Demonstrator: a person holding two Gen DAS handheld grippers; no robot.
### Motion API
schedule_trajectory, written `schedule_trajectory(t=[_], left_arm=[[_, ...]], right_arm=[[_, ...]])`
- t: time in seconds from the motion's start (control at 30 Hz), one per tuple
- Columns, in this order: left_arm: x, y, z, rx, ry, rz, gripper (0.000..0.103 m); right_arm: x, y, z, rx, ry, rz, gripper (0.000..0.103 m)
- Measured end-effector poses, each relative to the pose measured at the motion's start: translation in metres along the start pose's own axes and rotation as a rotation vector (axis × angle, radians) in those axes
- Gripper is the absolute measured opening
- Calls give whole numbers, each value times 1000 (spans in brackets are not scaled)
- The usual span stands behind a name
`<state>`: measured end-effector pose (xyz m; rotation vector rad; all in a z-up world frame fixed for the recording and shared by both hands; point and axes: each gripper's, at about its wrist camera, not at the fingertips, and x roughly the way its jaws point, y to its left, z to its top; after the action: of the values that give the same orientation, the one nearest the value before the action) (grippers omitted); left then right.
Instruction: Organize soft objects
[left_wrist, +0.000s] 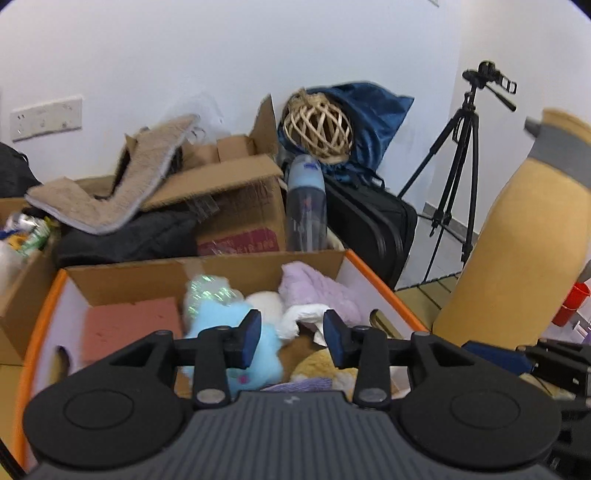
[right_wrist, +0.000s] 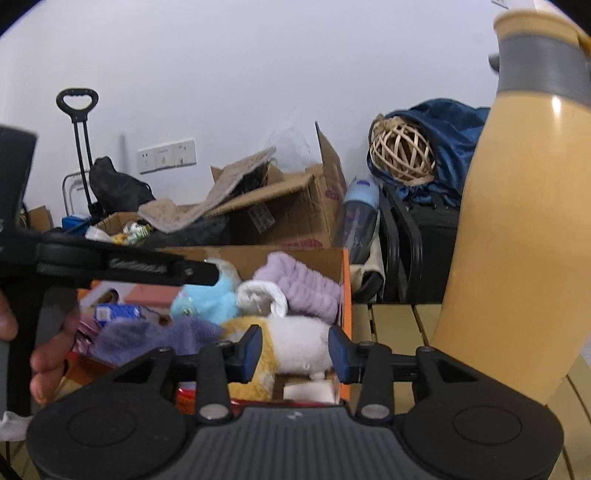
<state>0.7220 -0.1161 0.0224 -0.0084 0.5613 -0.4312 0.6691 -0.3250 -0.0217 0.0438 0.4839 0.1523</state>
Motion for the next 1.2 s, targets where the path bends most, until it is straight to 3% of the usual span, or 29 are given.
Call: schedule_trajectory(t=[0.07, 0.13, 0.2, 0.27, 0.33, 0.4, 0.53, 0.77, 0.9, 1.07, 1.2], left_arm=[[-24, 5, 5, 1, -31, 18, 43], [-51, 12, 9, -5, -63, 37, 48], [-80, 22, 10, -15, -94, 75, 53], [-111, 34, 5, -34, -128, 131, 71], [-136, 42, 0, -38, -156, 199, 75], [-156, 46, -6, -38, -177, 247, 82], [-190, 38, -15, -3, -256, 311, 93], [-254, 16, -38, 1, -334, 305, 94], [-304, -3, -73, -21, -359, 300, 96], [-376, -46, -149, -15, -350, 313, 99], [-449, -82, -215, 30, -400, 295, 103]], right_arm=[[-14, 8, 11, -13, -20, 8, 39], [-27, 17, 23, -44, -28, 42, 48], [-35, 22, 36, -51, -23, 58, 50], [-46, 29, 45, -68, -36, 47, 52], [-58, 34, 50, -69, -65, 39, 74], [-69, 40, 52, -68, -109, 6, 87], [-85, 52, 51, -67, -132, -7, 88], [-146, 65, 43, -59, -191, -22, 88], [-203, 70, 16, -45, -216, -25, 88], [-287, 77, -52, -24, -217, -34, 88], [-363, 91, -114, -30, -225, -27, 88]])
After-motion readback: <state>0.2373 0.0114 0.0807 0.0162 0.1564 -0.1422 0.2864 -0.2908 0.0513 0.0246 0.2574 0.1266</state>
